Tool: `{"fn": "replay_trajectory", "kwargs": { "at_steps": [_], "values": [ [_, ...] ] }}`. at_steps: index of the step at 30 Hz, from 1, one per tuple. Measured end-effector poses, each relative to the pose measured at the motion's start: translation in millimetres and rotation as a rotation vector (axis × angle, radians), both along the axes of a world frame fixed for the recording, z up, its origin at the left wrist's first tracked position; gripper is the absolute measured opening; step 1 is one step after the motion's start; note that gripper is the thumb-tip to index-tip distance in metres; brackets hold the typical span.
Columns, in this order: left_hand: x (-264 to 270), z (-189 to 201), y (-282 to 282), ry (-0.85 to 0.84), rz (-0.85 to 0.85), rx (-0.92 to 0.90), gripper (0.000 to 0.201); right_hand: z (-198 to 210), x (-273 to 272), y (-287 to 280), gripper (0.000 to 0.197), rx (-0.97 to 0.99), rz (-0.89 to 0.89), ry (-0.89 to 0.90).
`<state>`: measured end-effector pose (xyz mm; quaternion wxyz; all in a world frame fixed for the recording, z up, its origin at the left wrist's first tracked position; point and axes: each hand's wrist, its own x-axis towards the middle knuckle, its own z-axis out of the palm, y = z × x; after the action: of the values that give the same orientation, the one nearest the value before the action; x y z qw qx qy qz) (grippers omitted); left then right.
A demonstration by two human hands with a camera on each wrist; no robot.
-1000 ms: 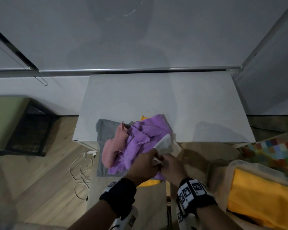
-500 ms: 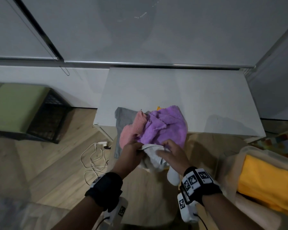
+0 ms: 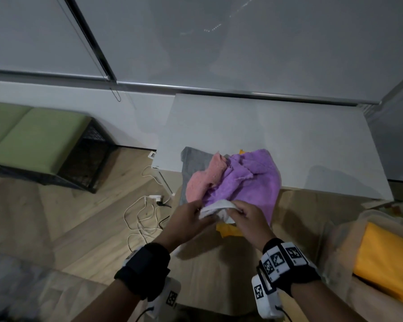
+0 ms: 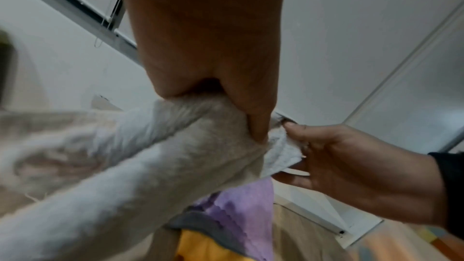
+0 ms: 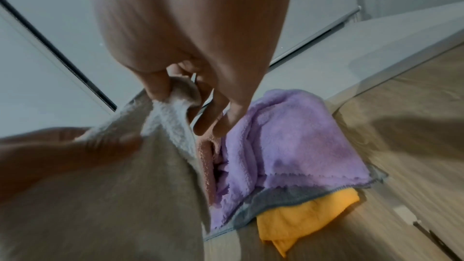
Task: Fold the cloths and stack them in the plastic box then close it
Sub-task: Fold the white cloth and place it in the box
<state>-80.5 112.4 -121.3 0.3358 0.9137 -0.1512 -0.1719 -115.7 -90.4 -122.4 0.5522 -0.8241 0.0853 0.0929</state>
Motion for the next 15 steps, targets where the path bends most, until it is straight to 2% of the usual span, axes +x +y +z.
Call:
{"fn": "replay_trajectory", "kwargs": {
  "at_steps": [3,6,8,9,11,12,14,15],
  "values": [
    [2.8,-3.2,22.2,0.033,-0.001,0.076,0.04,-1.8,-0.9,-3.1,0.011,0.057,-0.121,0.022],
    [4.7,-0.4,42.5,0.056,0.059,0.029,0.02,-1.3,-2.0,-6.2,0.013,0.084,-0.222,0.003],
    [5.2,1.2,54.2,0.068,0.079,0.016,0.017,-4.5,-2.2,-11.6,0.007,0.088,-0.251,0.012],
    [5.0,1.8,58.7,0.093,0.093,-0.001,0.016,-4.5,-2.7,-14.8,0.01,0.109,-0.264,0.036],
    [3.6,2.6,65.0,0.178,0.137,-0.074,0.017,-5.1,-2.9,-20.4,0.028,0.175,-0.308,0.093],
    [2.9,4.3,66.5,0.233,0.159,-0.134,0.017,-5.1,-2.2,-22.5,0.03,0.198,-0.327,0.113],
    [1.4,9.6,68.9,0.344,0.156,-0.25,0.016,-0.2,-1.2,-25.4,0.02,0.191,-0.312,0.157],
    [1.1,12.9,69.6,0.395,0.116,-0.246,0.016,0.8,-1.5,-27.3,0.02,0.153,-0.277,0.22]
  ]
}}
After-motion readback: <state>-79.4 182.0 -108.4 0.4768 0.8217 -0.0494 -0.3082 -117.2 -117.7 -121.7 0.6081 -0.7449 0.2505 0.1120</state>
